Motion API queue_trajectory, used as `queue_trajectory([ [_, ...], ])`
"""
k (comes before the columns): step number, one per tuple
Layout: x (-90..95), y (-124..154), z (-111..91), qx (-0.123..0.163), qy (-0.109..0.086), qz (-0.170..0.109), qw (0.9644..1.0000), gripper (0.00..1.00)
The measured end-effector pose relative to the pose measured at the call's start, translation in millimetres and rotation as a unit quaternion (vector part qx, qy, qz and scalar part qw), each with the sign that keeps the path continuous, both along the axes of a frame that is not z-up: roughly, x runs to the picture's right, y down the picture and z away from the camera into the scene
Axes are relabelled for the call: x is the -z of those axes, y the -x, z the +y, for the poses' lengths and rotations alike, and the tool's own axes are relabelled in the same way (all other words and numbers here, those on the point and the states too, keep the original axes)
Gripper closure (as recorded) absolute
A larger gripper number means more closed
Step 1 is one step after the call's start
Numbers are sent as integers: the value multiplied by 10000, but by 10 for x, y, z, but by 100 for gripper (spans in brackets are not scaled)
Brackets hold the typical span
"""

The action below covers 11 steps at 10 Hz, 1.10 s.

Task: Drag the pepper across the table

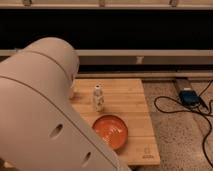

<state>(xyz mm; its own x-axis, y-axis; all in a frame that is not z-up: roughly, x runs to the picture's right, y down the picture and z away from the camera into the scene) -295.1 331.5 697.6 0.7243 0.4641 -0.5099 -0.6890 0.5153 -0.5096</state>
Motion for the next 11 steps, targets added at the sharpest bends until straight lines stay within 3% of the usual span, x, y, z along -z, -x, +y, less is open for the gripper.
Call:
queue_trajectory([
  [3, -99, -203, -88, 125, -70, -37, 9999, 100],
  [11, -176, -457, -311, 511, -199, -976, 9937, 100],
])
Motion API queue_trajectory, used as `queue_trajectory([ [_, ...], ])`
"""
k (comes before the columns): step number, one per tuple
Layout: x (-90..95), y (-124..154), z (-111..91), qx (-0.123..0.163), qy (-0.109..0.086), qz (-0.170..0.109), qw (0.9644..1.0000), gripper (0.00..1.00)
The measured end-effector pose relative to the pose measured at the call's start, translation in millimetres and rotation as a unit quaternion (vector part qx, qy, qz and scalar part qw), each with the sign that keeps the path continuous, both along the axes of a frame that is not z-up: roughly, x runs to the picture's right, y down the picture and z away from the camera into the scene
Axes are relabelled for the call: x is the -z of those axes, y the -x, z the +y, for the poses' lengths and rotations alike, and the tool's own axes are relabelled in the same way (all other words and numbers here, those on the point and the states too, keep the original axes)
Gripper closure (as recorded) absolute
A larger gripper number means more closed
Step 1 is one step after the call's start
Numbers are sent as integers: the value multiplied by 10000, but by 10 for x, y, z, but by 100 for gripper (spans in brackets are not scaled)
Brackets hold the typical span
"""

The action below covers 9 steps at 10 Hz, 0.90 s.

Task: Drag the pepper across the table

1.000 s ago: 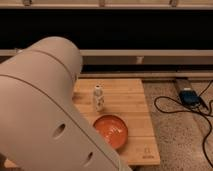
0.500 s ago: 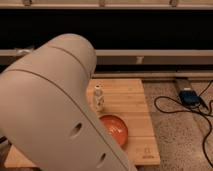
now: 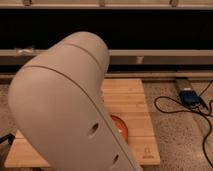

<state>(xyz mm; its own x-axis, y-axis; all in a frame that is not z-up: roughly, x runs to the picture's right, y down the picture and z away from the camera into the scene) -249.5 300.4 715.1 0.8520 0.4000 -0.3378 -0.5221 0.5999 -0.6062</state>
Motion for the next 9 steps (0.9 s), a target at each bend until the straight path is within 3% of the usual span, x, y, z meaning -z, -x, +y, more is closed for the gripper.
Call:
queue_trajectory([
  [3, -21, -108, 43, 210, 37, -190, 9996, 100],
  [9, -43, -403, 54, 303, 72, -179, 9994, 100],
])
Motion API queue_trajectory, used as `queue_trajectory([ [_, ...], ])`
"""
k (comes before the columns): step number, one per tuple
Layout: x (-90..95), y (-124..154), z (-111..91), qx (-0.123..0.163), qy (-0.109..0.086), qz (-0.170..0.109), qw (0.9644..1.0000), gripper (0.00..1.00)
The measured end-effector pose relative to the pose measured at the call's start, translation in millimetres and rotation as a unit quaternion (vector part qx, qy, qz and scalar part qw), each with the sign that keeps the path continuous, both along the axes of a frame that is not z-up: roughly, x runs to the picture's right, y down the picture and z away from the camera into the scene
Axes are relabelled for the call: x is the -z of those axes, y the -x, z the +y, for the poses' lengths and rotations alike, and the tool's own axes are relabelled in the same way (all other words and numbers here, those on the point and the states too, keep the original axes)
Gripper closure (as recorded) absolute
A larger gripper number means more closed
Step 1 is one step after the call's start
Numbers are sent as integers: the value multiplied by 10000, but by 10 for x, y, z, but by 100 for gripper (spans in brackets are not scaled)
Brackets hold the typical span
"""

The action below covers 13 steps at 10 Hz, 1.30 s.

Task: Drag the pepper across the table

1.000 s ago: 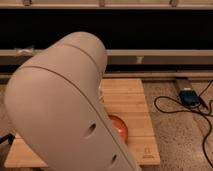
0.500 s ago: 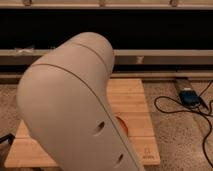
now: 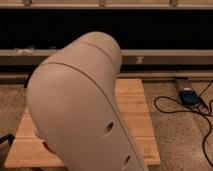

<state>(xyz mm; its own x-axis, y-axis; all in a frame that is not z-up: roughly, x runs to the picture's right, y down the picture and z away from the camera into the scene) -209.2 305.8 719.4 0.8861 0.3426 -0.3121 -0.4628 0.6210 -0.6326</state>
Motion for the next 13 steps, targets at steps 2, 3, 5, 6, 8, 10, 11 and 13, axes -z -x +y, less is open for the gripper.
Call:
queue_trajectory([
  [2, -4, -109, -18, -4, -2, 63, 10000, 100],
  [3, -8, -156, -29, 2, 1, 82, 10000, 100],
  [5, -22, -212, -58, 16, 33, 29, 10000, 100],
  [6, -49, -260, -74, 70, 65, -54, 9999, 100],
  [8, -61, -279, -72, 94, 86, -75, 9999, 100],
  [10, -89, -426, -81, 39, 109, 30, 9999, 100],
  [11, -94, -509, -72, 16, 126, 83, 9999, 100],
  [13, -100, -590, -64, -26, 137, 149, 9998, 100],
])
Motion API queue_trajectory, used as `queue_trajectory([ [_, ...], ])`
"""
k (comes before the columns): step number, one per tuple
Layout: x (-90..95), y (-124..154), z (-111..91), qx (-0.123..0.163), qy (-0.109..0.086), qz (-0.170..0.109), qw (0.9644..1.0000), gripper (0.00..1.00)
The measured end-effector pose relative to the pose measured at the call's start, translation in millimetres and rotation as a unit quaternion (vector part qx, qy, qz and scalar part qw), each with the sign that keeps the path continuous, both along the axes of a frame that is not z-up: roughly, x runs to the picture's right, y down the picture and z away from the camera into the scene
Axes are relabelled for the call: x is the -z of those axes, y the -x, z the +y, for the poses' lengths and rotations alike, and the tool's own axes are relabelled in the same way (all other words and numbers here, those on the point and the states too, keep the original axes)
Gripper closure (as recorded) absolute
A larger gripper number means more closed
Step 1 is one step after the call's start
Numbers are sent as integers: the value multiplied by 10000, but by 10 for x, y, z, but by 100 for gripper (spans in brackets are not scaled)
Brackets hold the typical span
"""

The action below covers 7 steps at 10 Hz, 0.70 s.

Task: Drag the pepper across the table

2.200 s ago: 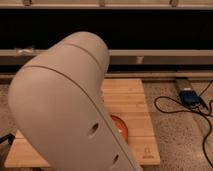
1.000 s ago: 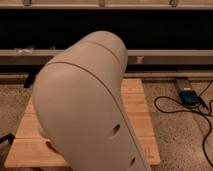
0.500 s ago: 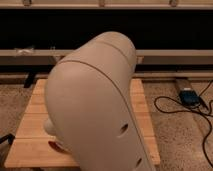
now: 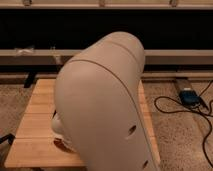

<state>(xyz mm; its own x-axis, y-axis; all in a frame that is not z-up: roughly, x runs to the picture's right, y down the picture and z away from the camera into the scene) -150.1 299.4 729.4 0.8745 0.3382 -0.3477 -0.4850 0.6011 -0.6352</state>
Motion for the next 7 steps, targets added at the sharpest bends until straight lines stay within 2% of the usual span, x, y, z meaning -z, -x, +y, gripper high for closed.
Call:
queue_trajectory([
  [4, 21, -221, -14, -135, -14, 225, 9997, 100],
  [5, 27, -276, -25, -187, -20, 295, 9994, 95],
  [7, 46, -358, -41, -281, -10, 405, 9988, 75],
])
